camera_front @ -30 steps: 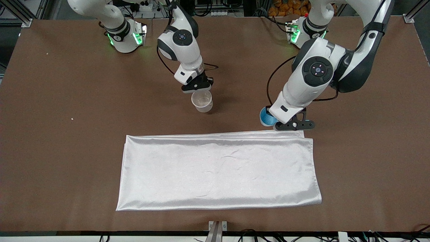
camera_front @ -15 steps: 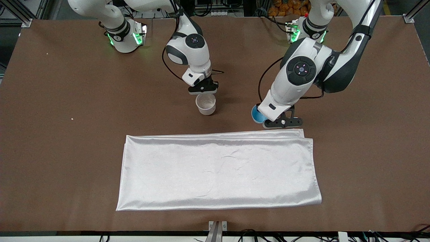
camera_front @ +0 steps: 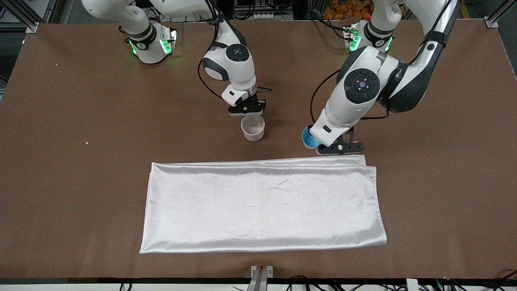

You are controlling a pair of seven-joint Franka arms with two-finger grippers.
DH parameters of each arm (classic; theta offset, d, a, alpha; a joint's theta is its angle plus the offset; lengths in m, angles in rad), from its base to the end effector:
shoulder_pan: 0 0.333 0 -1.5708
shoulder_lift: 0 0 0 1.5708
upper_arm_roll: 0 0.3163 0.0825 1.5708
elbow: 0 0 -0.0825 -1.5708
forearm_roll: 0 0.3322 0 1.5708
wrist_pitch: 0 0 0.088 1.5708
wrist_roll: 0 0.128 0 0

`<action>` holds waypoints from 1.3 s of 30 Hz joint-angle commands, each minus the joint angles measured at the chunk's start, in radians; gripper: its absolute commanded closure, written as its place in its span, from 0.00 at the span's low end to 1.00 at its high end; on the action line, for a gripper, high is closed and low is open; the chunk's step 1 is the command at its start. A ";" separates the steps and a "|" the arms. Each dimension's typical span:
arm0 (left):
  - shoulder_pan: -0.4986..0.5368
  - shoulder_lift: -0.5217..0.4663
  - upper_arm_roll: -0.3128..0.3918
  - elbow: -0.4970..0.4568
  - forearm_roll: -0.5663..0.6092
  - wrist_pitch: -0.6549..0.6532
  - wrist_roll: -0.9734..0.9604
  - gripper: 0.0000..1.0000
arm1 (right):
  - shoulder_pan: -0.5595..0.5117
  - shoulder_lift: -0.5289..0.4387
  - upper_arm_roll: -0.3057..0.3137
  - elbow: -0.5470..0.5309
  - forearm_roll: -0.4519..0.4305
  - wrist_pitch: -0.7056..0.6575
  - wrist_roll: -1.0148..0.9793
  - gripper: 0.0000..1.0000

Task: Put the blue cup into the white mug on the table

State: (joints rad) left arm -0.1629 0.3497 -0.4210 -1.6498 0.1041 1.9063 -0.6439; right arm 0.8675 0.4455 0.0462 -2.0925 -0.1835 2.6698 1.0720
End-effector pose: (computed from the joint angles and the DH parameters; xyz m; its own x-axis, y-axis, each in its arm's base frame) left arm 0.5162 -0.2987 0.4184 0.9963 0.0408 -0.0755 0.0408 -0.9992 -0.0010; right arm 0.3465 0.4539 0.2410 0.9909 -0.0109 0.1343 -0.0013 -0.9975 -0.0709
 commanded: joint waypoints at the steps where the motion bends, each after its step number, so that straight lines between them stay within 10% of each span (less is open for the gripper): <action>1: -0.003 0.005 -0.004 0.015 0.025 0.002 -0.039 1.00 | 0.004 -0.016 -0.008 0.015 -0.033 -0.018 0.034 0.00; 20: -0.087 0.015 -0.005 0.039 0.009 0.002 -0.184 1.00 | -0.103 -0.096 -0.008 0.238 -0.025 -0.409 -0.136 0.00; 39: -0.227 0.086 -0.004 0.047 0.012 0.092 -0.419 1.00 | -0.326 -0.122 -0.006 0.242 -0.010 -0.519 -0.509 0.00</action>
State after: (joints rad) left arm -0.3424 0.4048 -0.4268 -1.6275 0.1041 1.9807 -0.9787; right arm 0.5869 0.3427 0.0249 -1.8532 -0.1860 2.1726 0.6303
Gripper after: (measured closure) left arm 0.965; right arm 0.000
